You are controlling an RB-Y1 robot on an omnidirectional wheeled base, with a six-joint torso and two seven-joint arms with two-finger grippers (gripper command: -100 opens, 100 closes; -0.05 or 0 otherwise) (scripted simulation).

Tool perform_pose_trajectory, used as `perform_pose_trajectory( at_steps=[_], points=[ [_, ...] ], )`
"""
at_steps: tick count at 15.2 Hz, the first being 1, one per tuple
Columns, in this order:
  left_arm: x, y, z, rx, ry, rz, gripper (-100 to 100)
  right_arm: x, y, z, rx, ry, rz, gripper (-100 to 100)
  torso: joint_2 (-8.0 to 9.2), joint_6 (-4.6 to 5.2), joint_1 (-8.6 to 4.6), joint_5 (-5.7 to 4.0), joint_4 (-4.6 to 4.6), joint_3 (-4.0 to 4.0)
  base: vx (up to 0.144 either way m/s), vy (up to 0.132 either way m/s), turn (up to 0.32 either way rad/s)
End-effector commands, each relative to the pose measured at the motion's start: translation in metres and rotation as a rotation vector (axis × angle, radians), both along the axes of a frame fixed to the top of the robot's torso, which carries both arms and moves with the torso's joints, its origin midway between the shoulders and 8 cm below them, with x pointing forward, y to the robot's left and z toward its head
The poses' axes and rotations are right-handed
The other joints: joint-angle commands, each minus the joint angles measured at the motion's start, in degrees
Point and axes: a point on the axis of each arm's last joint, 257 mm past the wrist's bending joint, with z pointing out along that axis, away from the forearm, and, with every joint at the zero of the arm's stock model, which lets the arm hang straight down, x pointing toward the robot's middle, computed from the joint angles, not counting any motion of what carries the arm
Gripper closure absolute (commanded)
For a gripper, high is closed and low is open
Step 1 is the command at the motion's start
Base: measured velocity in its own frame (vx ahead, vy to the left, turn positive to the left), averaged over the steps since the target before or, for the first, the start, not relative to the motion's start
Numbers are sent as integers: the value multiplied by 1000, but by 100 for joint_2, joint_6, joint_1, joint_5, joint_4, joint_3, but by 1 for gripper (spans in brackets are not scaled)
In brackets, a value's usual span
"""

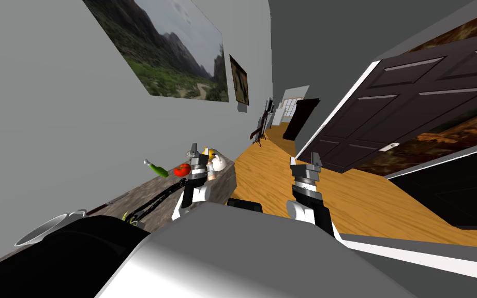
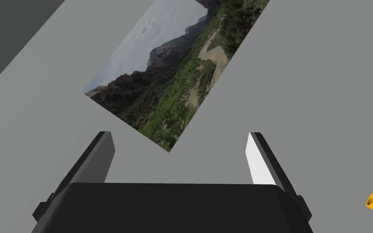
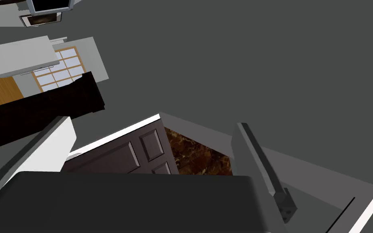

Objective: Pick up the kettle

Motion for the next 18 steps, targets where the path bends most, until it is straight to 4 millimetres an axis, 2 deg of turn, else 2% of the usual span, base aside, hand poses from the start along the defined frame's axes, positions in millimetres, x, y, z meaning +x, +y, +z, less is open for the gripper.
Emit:
perform_pose_trajectory(
  at_steps=[1, 8, 18],
  points=[
    [2, -2, -1, 22, 14, -11, -100, 0, 0, 0, 0, 0, 0, 0, 0, 0, 0, 0, 0, 0, 0, 0, -14],
    [14, -3, -11, 110, 110, -51, -100, 0, 0, 0, 0, 0, 0, 0, 0, 1, 5, 1, 0, 0, -1, 4, -41],
    [34, 6, -36, 218, 300, -76, -100, 0, 0, 0, 0, 0, 0, 0, -1, 1, 5, 1, 0, -1, 1, 6, -51]
  ],
)
